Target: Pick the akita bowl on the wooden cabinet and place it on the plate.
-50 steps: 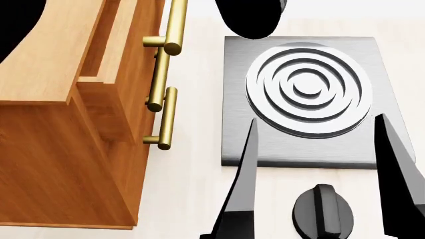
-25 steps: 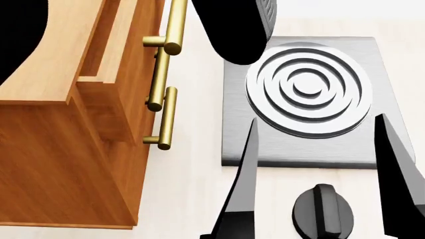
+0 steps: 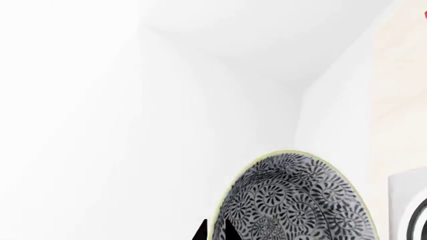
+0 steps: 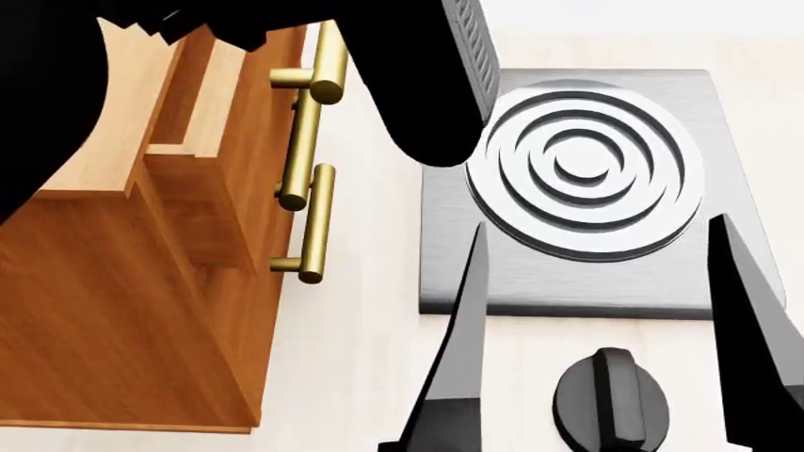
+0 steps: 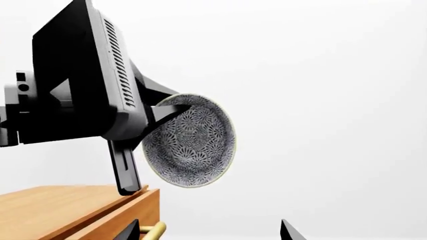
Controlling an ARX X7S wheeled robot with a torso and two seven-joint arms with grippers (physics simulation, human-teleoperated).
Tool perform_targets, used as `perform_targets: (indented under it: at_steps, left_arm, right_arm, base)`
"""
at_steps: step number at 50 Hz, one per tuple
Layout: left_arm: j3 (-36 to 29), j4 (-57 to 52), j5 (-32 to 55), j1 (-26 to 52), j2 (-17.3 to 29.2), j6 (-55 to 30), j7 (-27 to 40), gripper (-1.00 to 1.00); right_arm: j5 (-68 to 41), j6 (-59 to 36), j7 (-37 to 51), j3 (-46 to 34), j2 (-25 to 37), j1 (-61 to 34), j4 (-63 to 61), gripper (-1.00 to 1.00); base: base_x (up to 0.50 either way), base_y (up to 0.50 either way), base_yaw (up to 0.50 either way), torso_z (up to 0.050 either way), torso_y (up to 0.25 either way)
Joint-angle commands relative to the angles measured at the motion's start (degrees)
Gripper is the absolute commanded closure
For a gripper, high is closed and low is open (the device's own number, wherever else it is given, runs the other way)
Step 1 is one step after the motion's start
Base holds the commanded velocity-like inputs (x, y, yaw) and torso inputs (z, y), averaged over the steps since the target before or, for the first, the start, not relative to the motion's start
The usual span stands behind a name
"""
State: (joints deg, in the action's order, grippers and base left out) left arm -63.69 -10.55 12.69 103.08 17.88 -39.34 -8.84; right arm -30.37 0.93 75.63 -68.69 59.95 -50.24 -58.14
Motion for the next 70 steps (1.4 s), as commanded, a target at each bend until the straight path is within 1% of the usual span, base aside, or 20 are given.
perform_targets:
  at_steps: [1, 18, 42, 52, 61, 70]
  left_arm:
    - [0.66, -1.49, -0.57, -1.34, 1.21, -0.26, 1.01, 1.0]
    - [1.0, -3.45, 0.54, -1.94, 2.56, 0.21, -0.07, 1.0]
    - [0.51, -5.77, 0.93, -5.04, 4.11, 0.62, 0.76, 1.0]
    - [0.12, -8.31, 1.12, -6.0, 5.29, -0.03, 0.91, 1.0]
    - [-0.03, -8.53, 0.96, -6.46, 5.44, 0.43, 1.09, 1.0]
    - [0.09, -9.01, 1.23, -6.63, 5.53, 0.27, 1.05, 1.0]
  right_arm:
    - [0.21, 0.2, -0.04, -0.2, -0.05, 0.08, 0.26, -1.0]
    - [0.18, 0.39, 0.06, -0.26, 0.2, 0.08, 0.09, -1.0]
    - [0.07, 0.3, 0.12, -0.46, 0.18, -0.21, 0.14, -1.0]
    - [0.09, 0.46, 0.06, -0.59, 0.1, -0.11, 0.45, -1.0]
    - [-3.12, 1.16, -0.43, -0.71, -0.3, 0.2, 3.09, -1.0]
    - [-5.49, -0.33, -0.24, -0.71, -0.55, -0.17, 3.82, -1.0]
  base:
    - [0.0, 0.0, 0.0, 0.0, 0.0]
    - [0.0, 0.0, 0.0, 0.0, 0.001]
    - [0.0, 0.0, 0.0, 0.001, 0.0]
    - [0.0, 0.0, 0.0, 0.0, 0.001]
    - [0.0, 0.0, 0.0, 0.0, 0.0]
    - [0.0, 0.0, 0.0, 0.0, 0.0]
